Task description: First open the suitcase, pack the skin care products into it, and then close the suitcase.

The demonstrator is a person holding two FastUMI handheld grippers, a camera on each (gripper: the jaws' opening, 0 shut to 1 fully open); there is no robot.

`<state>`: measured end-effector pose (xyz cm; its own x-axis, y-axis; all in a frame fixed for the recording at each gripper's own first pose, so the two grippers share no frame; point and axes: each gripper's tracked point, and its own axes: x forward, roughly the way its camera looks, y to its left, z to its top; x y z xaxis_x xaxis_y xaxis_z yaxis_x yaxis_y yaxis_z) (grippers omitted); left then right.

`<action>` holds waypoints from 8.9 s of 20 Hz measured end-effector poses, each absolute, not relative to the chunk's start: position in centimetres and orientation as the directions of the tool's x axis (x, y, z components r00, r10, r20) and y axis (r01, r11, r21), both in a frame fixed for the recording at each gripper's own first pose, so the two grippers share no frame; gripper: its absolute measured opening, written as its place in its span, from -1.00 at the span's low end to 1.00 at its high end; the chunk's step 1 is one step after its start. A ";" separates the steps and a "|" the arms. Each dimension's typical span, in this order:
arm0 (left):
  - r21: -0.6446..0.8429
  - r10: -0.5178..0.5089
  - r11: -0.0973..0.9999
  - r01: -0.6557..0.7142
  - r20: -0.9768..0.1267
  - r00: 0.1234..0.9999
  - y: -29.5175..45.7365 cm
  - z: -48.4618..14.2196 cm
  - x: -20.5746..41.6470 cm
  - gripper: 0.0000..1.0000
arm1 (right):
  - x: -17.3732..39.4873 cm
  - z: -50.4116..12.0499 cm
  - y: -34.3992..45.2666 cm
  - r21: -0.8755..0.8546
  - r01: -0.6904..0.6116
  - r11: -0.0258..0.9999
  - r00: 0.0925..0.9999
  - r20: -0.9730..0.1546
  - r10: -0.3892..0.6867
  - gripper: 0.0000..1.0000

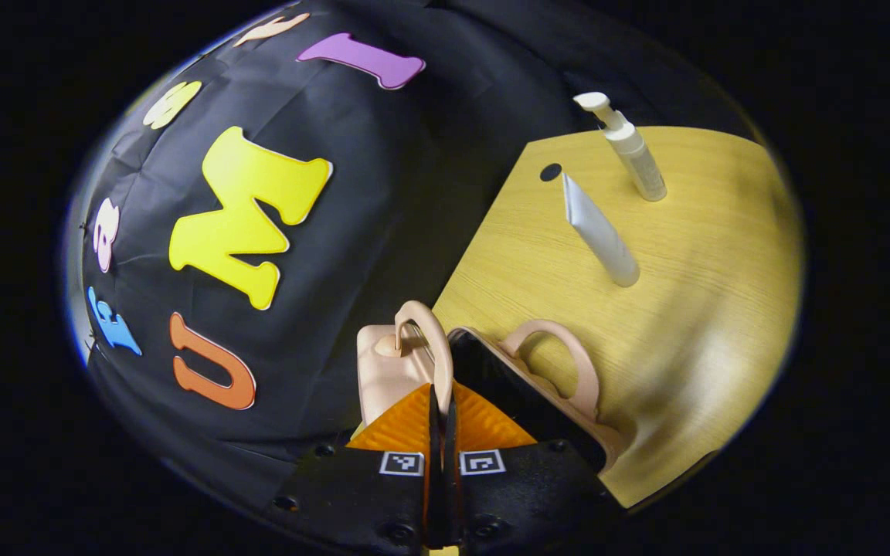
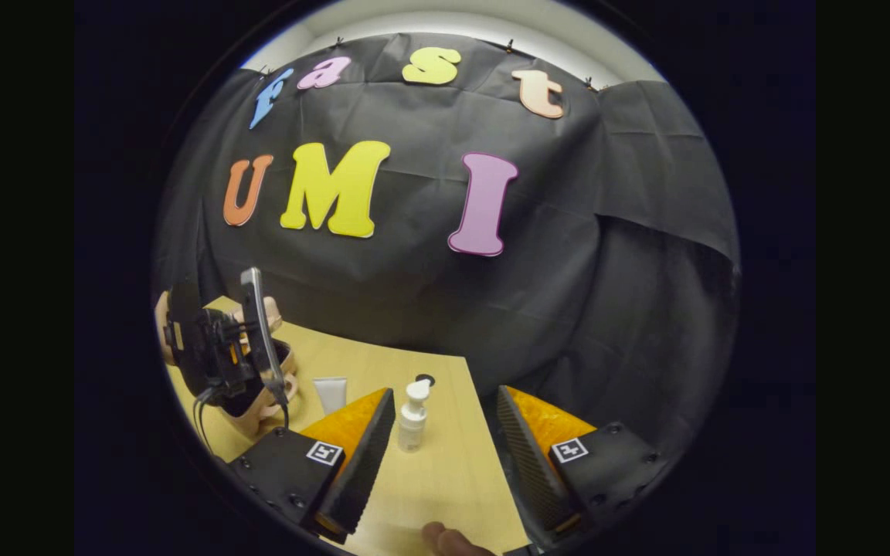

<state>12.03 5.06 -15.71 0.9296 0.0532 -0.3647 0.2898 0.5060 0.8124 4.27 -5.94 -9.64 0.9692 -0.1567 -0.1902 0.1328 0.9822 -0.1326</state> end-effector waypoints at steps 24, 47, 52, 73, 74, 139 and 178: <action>0.297 0.150 0.954 -0.041 -0.355 0.923 42.2 -12.1 13.3 -0.94 | 4.5 -8.1 5.6 -0.060 0.240 0.969 0.933 -0.262 -0.247 0.58; 0.044 0.133 0.990 -0.134 -0.601 0.788 51.5 -29.0 12.5 -0.37 | 1.0 -10.0 6.6 -0.087 0.250 0.964 0.910 -0.320 -0.264 0.59; 0.072 0.183 0.982 -0.172 -0.547 0.817 50.4 -25.3 11.3 0.38 | 1.8 -10.5 5.7 -0.092 0.197 0.976 0.924 -0.315 -0.216 0.58; -0.018 -0.176 0.980 0.199 -0.544 0.820 7.1 -20.0 8.8 0.97 | 6.6 -14.1 -9.0 0.093 0.105 0.990 0.927 -0.369 -0.063 0.58; -0.027 -0.201 0.974 0.224 -0.556 0.806 5.1 -20.6 9.2 0.99 | 6.6 -14.5 -9.7 0.098 0.112 0.989 0.924 -0.377 -0.067 0.58; -0.110 -0.087 0.993 0.032 -0.546 0.833 15.4 -21.4 2.4 -0.34 | 13.0 -24.6 5.5 0.059 -0.072 0.996 0.808 -0.582 0.093 -0.03; -0.057 -0.055 0.998 0.011 -0.868 0.493 14.8 -36.3 14.6 -0.43 | 1.4 -19.8 13.9 0.036 -0.225 0.974 0.782 -0.590 0.202 -0.03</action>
<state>14.63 14.81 -36.25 0.4929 -0.0548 -0.8684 0.0115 0.9983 -0.0565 1.45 13.92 -19.83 0.7820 0.2023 -0.5895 -0.2251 0.9737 0.0357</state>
